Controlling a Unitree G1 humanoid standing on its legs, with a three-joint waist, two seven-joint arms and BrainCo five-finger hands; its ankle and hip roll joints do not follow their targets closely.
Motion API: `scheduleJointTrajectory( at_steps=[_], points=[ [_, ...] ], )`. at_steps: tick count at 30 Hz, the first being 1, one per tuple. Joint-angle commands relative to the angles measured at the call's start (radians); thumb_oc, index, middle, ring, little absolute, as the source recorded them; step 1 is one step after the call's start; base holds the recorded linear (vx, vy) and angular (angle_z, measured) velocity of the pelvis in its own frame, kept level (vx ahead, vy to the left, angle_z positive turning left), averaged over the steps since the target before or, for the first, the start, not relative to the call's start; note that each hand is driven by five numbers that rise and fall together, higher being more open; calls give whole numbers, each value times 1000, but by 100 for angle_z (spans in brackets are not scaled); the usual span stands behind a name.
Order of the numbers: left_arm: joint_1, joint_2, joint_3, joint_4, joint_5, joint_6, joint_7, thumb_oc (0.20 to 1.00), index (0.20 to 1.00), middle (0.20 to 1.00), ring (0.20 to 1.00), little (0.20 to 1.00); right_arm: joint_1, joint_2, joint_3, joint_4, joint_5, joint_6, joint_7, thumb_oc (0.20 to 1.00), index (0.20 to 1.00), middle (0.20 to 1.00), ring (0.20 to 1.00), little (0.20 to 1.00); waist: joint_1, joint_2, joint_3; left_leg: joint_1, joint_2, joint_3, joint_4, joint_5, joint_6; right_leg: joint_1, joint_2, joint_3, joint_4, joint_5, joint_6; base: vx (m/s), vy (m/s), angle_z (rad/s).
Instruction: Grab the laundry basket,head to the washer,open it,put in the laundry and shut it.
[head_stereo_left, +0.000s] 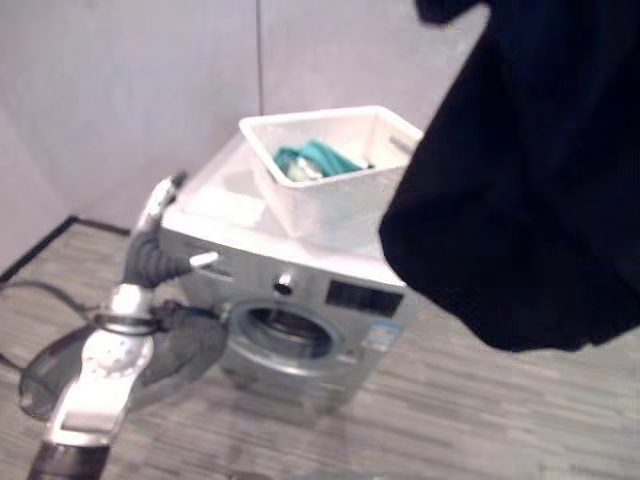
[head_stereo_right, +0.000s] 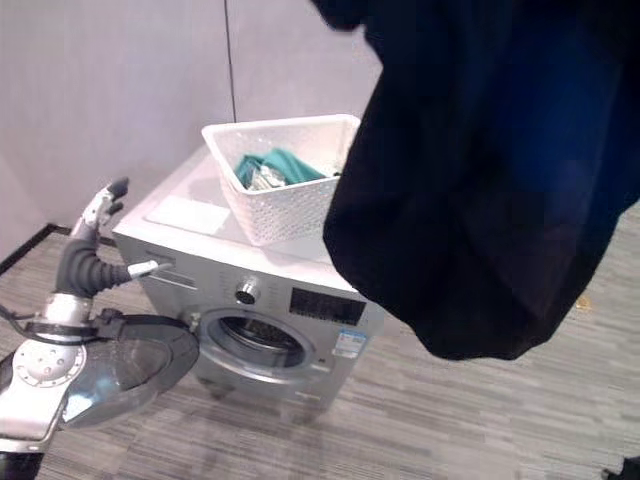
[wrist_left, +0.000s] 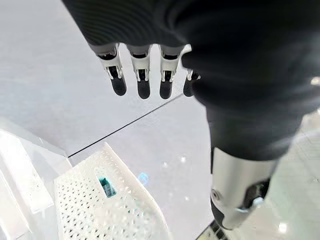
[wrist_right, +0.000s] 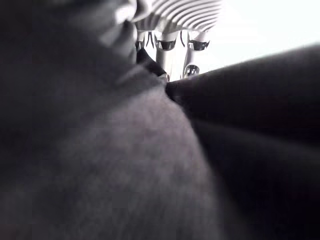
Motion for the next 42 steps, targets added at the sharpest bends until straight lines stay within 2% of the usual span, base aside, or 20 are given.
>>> scheduleJointTrajectory(
  at_steps=[1, 5, 17, 21, 26, 29, 34, 42],
  points=[
    [-66, 75, 23, -56, -62, -17, -18, 1000, 1000, 1000, 1000, 1000, -94, -34, -3, 7, -6, 23, -1, 200, 200, 200, 200, 200, 32, -48, -2, -107, -62, -41, 52, -13, 56, 193, -75, -27, -133, -34, 107, 17, -73, 65],
    [-123, 74, -5, -56, -56, 0, -30, 1000, 1000, 1000, 1000, 1000, -68, -29, -18, 2, -17, 26, 9, 200, 200, 200, 200, 200, 28, -41, -5, -104, -68, -73, 19, 8, 51, 201, -71, -69, -116, -49, 100, 23, -34, 48],
    [-296, 29, -161, -19, -28, 22, -58, 1000, 1000, 1000, 1000, 1000, 0, 55, -78, 17, -21, 34, 26, 200, 200, 200, 200, 200, 15, -33, -12, -86, -81, -90, -4, 10, 57, 214, -79, -93, -107, -54, 99, 6, 0, 5],
    [-403, -20, -257, 47, -12, 40, -67, 1000, 1000, 1000, 1000, 1000, 36, 103, -120, 12, -28, 43, 35, 200, 200, 200, 200, 200, 3, -30, -24, -74, -92, -92, -29, 15, 58, 222, -86, -104, -112, -52, 104, 9, 17, 5],
    [-470, -53, -311, 85, -16, 46, -68, 1000, 1000, 1000, 1000, 1000, 51, 141, -144, 7, -23, 46, 33, 200, 200, 200, 200, 200, -7, -28, -30, -63, -100, -89, -43, 15, 62, 225, -94, -104, -118, -46, 107, -1, 7, 0],
    [-507, -86, -349, 115, -49, 52, -72, 1000, 1000, 1000, 1000, 1000, 69, 173, -172, 9, -21, 52, 29, 200, 200, 200, 200, 200, -13, -26, -35, -55, -105, -83, -54, 16, 64, 228, -98, -105, -121, -43, 110, -4, 34, -2],
    [-619, -194, -457, 261, -149, 79, -58, 1000, 1000, 1000, 1000, 1000, 108, 247, -230, 2, -10, 66, 21, 200, 200, 200, 200, 200, -37, -20, -44, -41, -113, -74, -68, 17, 68, 228, -105, -96, -125, -36, 113, 1, 14, -1],
    [-692, -250, -564, 312, -173, 77, -71, 1000, 1000, 1000, 1000, 1000, 116, 334, -261, 15, 15, 63, -2, 200, 200, 200, 200, 200, -52, -16, -44, -25, -111, -57, -88, 19, 73, 223, -108, -77, -136, -25, 117, 0, 4, -5]
  ],
)
